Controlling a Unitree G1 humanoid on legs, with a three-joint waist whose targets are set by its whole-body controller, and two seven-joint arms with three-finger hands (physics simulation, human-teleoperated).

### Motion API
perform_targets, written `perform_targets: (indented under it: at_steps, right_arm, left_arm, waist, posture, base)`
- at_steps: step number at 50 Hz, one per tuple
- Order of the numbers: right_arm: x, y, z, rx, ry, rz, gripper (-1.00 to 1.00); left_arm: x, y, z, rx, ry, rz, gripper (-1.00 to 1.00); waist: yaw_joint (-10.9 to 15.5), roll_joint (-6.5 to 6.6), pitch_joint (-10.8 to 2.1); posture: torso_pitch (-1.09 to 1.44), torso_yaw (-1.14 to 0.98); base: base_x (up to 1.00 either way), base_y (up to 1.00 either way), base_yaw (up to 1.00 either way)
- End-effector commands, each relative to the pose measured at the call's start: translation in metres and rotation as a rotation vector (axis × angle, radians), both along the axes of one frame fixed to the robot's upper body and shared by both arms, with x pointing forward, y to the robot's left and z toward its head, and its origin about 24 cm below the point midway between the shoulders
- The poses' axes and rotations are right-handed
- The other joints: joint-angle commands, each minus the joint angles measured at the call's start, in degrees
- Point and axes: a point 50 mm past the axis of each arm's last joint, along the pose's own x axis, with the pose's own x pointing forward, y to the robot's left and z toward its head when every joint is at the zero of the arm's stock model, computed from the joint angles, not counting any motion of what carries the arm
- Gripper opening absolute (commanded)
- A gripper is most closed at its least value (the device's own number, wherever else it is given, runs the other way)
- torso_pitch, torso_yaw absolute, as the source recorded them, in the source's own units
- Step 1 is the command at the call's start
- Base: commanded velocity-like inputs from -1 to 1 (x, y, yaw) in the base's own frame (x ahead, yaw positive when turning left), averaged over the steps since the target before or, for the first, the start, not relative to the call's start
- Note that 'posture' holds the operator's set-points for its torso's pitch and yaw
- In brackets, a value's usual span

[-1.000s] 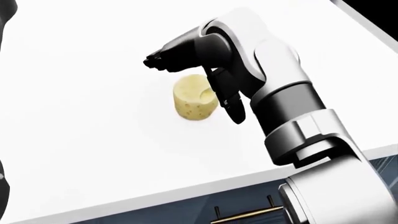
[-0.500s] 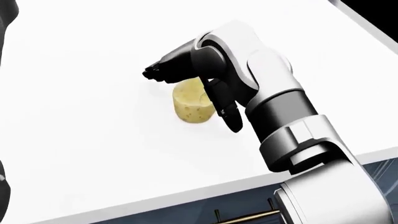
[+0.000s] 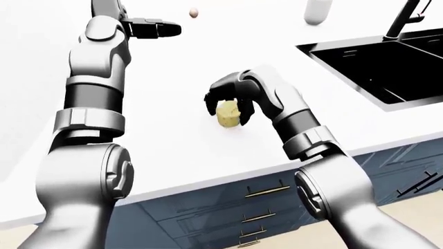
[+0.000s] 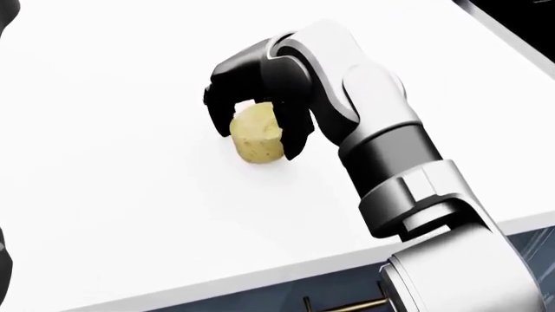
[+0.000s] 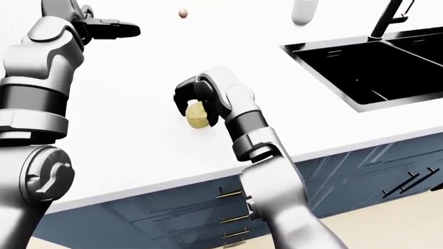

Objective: Pick up the wedge of cheese and place it on the slice of bread to prepare a simple cheese on bread dish.

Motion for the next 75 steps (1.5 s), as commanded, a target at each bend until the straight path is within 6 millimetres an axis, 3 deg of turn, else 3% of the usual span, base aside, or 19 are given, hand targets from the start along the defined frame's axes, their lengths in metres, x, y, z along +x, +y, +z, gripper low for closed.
perform_targets:
  at_steps: [1, 3, 4, 7, 20, 30, 34, 43, 56, 57, 63, 66, 68, 69, 72, 75]
  right_arm:
    - [-0.001, 0.001, 0.009, -0.029, -0.011, 0.006, -0.18]
    - [-0.001, 0.001, 0.009, -0.029, -0.012, 0.006, -0.3]
    - [-0.001, 0.0, 0.008, -0.029, -0.012, 0.005, -0.54]
    - [-0.001, 0.0, 0.009, -0.028, -0.013, 0.003, -1.0]
    - [0.001, -0.006, 0.023, 0.004, -0.032, -0.019, -1.0]
    - [0.004, -0.019, 0.052, 0.156, -0.079, -0.117, -1.0]
    - [0.005, -0.029, 0.074, 0.244, -0.109, -0.141, -1.0]
    - [0.004, -0.058, 0.118, 0.247, -0.199, -0.215, -1.0]
    - [0.007, -0.07, 0.114, 0.247, -0.202, -0.261, -1.0]
    - [0.007, -0.071, 0.113, 0.247, -0.201, -0.262, -1.0]
    - [0.008, -0.072, 0.111, 0.245, -0.198, -0.266, -1.0]
    - [0.007, -0.072, 0.11, 0.245, -0.195, -0.266, -1.0]
    - [0.007, -0.072, 0.11, 0.244, -0.191, -0.274, -1.0]
    - [0.008, -0.072, 0.109, 0.244, -0.19, -0.275, -1.0]
    - [0.007, -0.072, 0.11, 0.243, -0.189, -0.275, -1.0]
    - [0.008, -0.072, 0.109, 0.241, -0.187, -0.274, -1.0]
  left_arm:
    - [-0.008, -0.001, 0.028, 0.008, -0.107, -0.005, 1.0]
    - [-0.008, -0.002, 0.028, 0.008, -0.107, -0.006, 1.0]
    - [-0.008, -0.002, 0.028, 0.008, -0.107, -0.006, 1.0]
    - [-0.008, -0.001, 0.027, 0.008, -0.105, -0.004, 1.0]
    - [-0.008, -0.001, 0.027, 0.01, -0.106, -0.003, 1.0]
    - [-0.01, -0.003, 0.03, 0.014, -0.111, -0.007, 1.0]
    - [-0.012, -0.004, 0.033, 0.015, -0.116, -0.009, 1.0]
    - [-0.017, -0.004, 0.043, 0.02, -0.133, -0.012, 1.0]
    - [-0.018, -0.005, 0.044, 0.021, -0.134, -0.013, 1.0]
    - [-0.018, -0.006, 0.043, 0.021, -0.134, -0.014, 1.0]
    - [-0.018, -0.006, 0.042, 0.022, -0.132, -0.014, 1.0]
    - [-0.019, -0.006, 0.043, 0.021, -0.134, -0.014, 1.0]
    - [-0.019, -0.006, 0.043, 0.021, -0.134, -0.015, 1.0]
    - [-0.019, -0.006, 0.043, 0.021, -0.134, -0.015, 1.0]
    - [-0.019, -0.007, 0.043, 0.021, -0.134, -0.015, 1.0]
    - [-0.019, -0.006, 0.043, 0.02, -0.134, -0.015, 1.0]
  waist:
    - [-0.1, 0.21, -1.59]
    - [-0.1, 0.24, -1.62]
    - [-0.1, 0.25, -1.64]
    - [-0.1, 0.28, -1.64]
    - [-0.4, 0.45, -1.44]
    - [-0.6, 0.41, -1.18]
    - [-0.6, 0.29, -1.09]
    - [-0.5, 0.0, -0.77]
    - [0.1, -0.62, -0.72]
    - [0.4, -0.47, -2.07]
    - [0.8, -0.69, -2.38]
    - [1.0, -2.14, -2.2]
    - [1.3, -5.31, -2.3]
    - [1.4, -4.09, -1.92]
    - [1.5, -3.99, -2.25]
    - [1.8, -2.99, -1.98]
  posture:
    - [0.0, 0.0]
    - [0.0, 0.0]
    - [0.0, 0.0]
    - [0.0, 0.0]
    - [0.0, 0.0]
    - [0.0, 0.0]
    - [0.0, 0.0]
    - [0.0, 0.0]
    - [0.0, 0.0]
    - [0.0, 0.0]
    - [0.0, 0.0]
    - [0.0, 0.0]
    - [0.0, 0.0]
    - [0.0, 0.0]
    - [0.0, 0.0]
    - [0.0, 0.0]
  base:
    - [0.0, 0.0, 0.0]
    - [0.0, 0.0, 0.0]
    - [0.0, 0.0, 0.0]
    - [0.0, 0.0, 0.0]
    - [0.0, 0.0, 0.0]
    - [0.0, 0.0, 0.0]
    - [0.0, 0.0, 0.0]
    - [0.0, 0.0, 0.0]
    - [0.0, 0.0, 0.0]
    - [0.0, -0.09, 0.0]
    - [0.0, -0.13, 0.0]
    - [0.0, -0.15, 0.0]
    - [0.0, -0.16, 0.0]
    - [0.0, -0.16, 0.0]
    - [0.0, -0.1, 0.0]
    - [0.0, -0.08, 0.0]
